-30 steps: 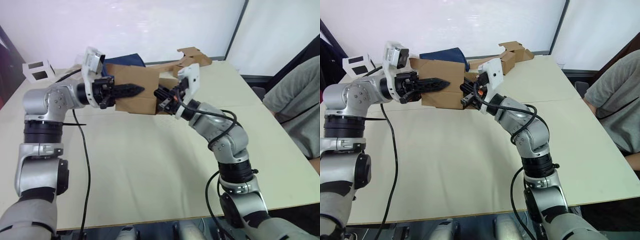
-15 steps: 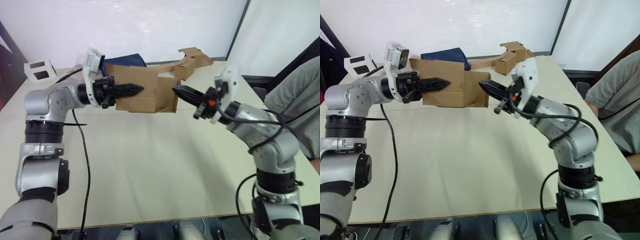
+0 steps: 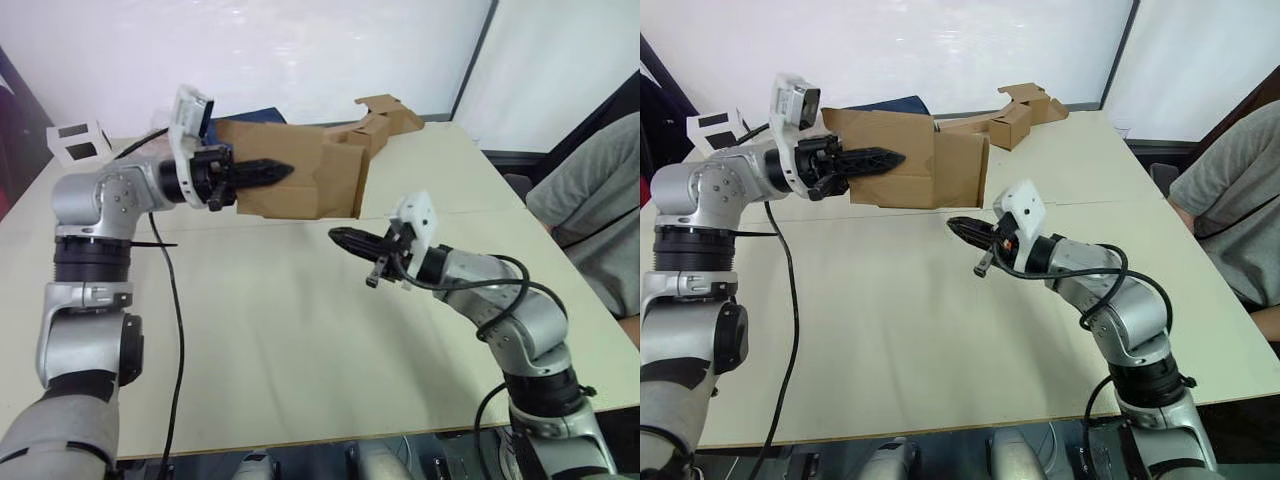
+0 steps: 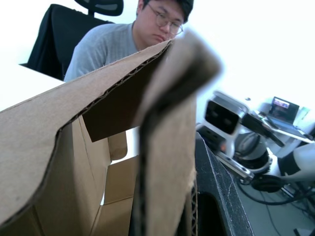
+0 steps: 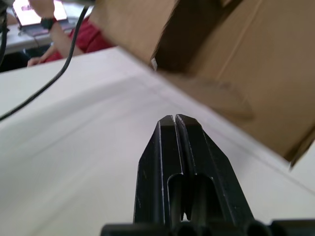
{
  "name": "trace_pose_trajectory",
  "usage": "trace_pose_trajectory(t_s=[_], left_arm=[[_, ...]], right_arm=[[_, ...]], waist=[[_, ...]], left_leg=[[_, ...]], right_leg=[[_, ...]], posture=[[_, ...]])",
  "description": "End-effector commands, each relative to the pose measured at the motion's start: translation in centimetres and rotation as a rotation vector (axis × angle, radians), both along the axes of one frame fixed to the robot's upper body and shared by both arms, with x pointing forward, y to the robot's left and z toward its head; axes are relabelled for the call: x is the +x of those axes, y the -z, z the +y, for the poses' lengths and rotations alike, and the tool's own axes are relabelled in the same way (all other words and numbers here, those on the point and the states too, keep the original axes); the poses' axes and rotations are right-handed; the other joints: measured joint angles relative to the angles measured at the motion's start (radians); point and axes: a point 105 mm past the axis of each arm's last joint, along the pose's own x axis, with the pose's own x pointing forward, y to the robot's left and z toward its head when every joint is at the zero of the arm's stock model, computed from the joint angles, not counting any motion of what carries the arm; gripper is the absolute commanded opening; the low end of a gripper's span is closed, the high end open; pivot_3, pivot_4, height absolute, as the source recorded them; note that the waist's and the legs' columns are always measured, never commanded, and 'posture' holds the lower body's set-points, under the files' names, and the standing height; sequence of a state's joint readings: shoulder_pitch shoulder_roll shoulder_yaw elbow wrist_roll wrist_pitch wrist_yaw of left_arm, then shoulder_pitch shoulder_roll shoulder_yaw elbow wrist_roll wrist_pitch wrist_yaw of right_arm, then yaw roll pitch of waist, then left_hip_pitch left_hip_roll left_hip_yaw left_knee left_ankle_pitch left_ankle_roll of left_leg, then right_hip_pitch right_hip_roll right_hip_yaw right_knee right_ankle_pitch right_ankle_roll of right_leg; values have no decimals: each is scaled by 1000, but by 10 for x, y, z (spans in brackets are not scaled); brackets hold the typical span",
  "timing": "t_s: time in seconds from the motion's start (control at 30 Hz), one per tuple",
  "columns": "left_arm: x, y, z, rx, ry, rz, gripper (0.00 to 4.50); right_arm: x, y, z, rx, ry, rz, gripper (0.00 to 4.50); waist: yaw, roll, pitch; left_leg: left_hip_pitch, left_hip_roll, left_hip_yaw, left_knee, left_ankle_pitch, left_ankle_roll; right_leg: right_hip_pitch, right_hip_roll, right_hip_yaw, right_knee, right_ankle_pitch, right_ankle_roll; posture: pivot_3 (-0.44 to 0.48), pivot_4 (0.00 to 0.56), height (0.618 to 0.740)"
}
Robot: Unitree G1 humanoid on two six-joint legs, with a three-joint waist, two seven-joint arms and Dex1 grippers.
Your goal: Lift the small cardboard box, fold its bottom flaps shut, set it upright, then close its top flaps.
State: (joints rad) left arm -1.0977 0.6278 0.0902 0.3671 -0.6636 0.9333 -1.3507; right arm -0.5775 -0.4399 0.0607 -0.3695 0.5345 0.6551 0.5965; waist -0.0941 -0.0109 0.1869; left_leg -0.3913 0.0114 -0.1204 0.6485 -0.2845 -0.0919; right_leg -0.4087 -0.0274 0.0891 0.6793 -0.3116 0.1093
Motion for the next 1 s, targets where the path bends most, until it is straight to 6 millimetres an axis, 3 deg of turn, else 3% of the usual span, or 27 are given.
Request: trace_pose_trajectory(t_s=[0.03, 0.53, 0.87, 1.0], left_arm=[[-8, -6, 1, -5, 19, -29, 0], [-10, -1, -1, -13, 14, -23, 0], [-6, -6, 7, -15, -24, -50, 0], [-6, -10, 8, -17, -23, -60, 0]], right_arm=[[-4, -24, 4, 60, -24, -75, 25], [-4, -13, 24, 83, -116, -63, 25], [-19, -39, -34, 158, -135, -19, 25], [5, -49, -68, 261, 17, 2, 25]], waist=[[0, 0, 0], [-2, 0, 0], [0, 0, 0], [0, 0, 0]], left_leg=[[0, 0, 0, 0, 0, 0], [0, 0, 0, 0, 0, 0], [0, 0, 0, 0, 0, 0], [0, 0, 0, 0, 0, 0]], right_leg=[[0, 0, 0, 0, 0, 0], [0, 0, 0, 0, 0, 0], [0, 0, 0, 0, 0, 0], [0, 0, 0, 0, 0, 0]], posture=[[0, 150, 740], [0, 150, 740], [0, 150, 740], [0, 150, 740]])
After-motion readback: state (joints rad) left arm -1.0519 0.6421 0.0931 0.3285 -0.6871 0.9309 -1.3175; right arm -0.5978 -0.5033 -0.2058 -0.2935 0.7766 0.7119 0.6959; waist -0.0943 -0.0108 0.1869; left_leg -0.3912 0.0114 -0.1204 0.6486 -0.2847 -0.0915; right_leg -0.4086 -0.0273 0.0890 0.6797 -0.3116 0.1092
